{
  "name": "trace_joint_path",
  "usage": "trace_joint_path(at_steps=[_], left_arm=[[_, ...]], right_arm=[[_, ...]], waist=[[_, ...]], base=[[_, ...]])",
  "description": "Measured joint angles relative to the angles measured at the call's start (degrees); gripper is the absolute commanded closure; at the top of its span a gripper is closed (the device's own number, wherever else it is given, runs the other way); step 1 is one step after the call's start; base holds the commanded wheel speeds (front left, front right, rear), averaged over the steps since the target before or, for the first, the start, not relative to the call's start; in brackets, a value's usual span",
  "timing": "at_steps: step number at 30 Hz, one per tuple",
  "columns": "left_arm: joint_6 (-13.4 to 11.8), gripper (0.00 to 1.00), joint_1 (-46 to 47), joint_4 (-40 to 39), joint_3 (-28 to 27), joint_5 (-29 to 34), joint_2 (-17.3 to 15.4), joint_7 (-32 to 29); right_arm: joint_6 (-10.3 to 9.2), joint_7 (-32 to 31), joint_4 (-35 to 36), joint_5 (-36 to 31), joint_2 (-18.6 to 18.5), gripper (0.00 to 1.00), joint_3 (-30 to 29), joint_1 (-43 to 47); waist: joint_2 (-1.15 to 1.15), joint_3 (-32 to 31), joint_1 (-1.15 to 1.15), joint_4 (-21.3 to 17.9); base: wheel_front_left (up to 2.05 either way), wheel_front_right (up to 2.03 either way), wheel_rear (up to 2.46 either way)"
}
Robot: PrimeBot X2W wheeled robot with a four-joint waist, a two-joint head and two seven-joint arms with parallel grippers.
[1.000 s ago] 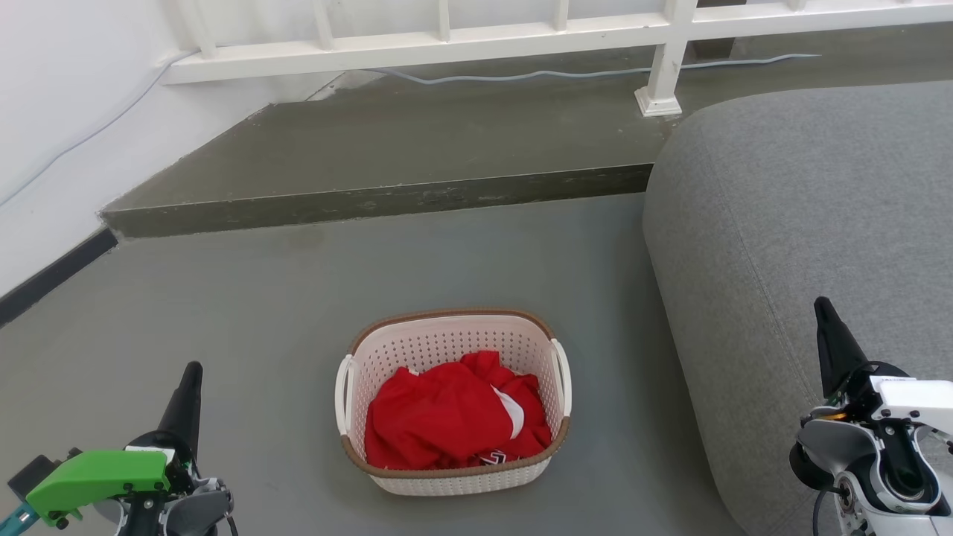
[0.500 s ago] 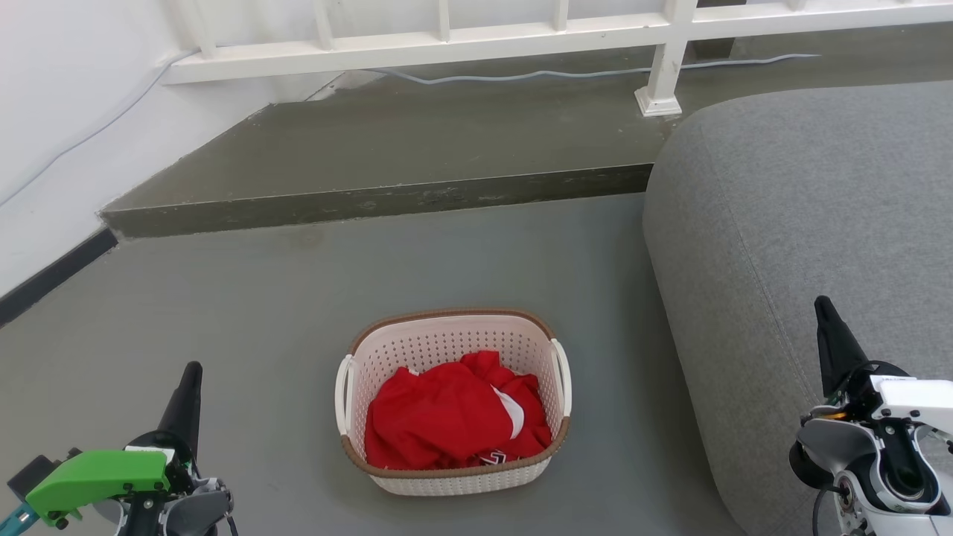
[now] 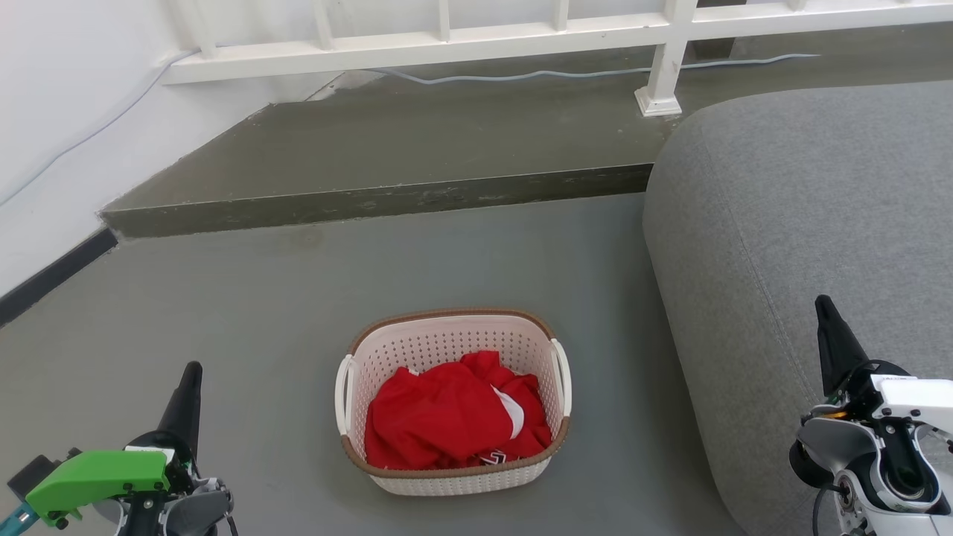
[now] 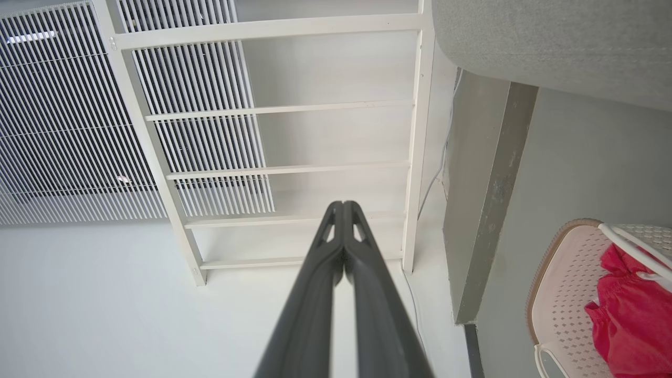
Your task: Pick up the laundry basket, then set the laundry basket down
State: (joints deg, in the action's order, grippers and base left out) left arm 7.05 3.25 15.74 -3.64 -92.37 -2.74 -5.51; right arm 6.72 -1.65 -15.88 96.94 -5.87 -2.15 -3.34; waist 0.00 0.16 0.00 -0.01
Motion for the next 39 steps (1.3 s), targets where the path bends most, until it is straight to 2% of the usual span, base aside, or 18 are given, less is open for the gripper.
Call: trace_joint_path(at_steps=[39], left_arm=[[0.0, 1.0, 0.0, 0.0, -0.1, 0.0, 0.0, 0.0]], right_arm=[[0.0, -0.4, 0.1, -0.1, 0.3, 1.0, -0.4, 0.0]], waist=[[0.0, 0.0, 0.0, 0.0]], base=[[0.0, 0.0, 0.0]])
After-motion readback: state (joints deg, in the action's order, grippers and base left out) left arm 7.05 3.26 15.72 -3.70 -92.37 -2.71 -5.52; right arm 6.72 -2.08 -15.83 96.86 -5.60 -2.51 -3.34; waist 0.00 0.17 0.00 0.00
